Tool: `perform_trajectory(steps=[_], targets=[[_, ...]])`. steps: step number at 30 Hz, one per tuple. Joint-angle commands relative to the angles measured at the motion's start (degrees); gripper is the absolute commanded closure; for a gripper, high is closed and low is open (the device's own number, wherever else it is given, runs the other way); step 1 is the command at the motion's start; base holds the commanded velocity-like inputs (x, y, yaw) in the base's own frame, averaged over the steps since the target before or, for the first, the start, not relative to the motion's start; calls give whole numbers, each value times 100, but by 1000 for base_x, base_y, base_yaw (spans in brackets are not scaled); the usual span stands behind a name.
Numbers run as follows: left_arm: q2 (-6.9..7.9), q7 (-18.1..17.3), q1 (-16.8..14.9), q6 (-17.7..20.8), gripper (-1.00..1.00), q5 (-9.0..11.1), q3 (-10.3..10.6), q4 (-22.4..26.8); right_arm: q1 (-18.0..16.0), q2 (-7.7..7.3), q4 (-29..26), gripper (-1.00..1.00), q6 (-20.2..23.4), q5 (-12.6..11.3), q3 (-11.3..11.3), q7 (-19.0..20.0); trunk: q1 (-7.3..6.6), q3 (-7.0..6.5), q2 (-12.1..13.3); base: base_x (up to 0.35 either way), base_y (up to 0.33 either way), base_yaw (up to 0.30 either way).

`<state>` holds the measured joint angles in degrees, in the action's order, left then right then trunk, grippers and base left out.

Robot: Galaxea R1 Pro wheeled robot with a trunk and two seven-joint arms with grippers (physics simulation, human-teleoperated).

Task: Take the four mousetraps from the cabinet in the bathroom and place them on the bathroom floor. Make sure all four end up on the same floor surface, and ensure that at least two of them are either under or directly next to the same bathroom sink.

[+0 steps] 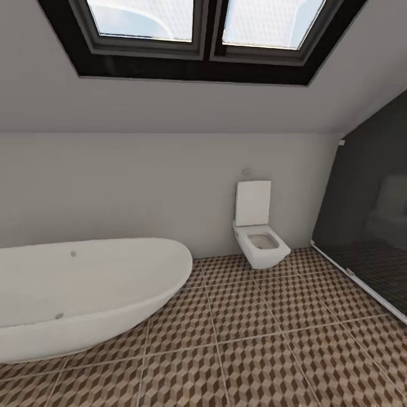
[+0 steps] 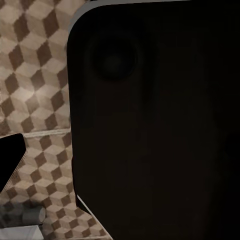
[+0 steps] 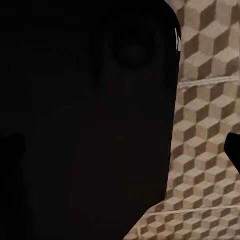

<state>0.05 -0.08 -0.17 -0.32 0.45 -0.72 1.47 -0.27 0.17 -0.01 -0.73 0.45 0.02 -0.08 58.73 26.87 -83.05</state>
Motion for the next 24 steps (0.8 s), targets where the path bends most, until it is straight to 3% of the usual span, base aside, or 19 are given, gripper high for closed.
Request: perform_trajectory(steps=[1,14,24], targets=[[1,-1,-1,-3,-100,11,-6,2,-2,1,1,-100,-7,7,1,-1,0,5,-3,0,0,-286],[5,-1,-1,-3,-100,48,-2,2,-3,1,1,-100,-7,6,7,-1,0,5,-3,0,0,-271],[4,-1,-1,-3,-100,51,1,2,-2,1,1,-100,-31,-9,-10,-1,0,5,-3,0,0,-76]])
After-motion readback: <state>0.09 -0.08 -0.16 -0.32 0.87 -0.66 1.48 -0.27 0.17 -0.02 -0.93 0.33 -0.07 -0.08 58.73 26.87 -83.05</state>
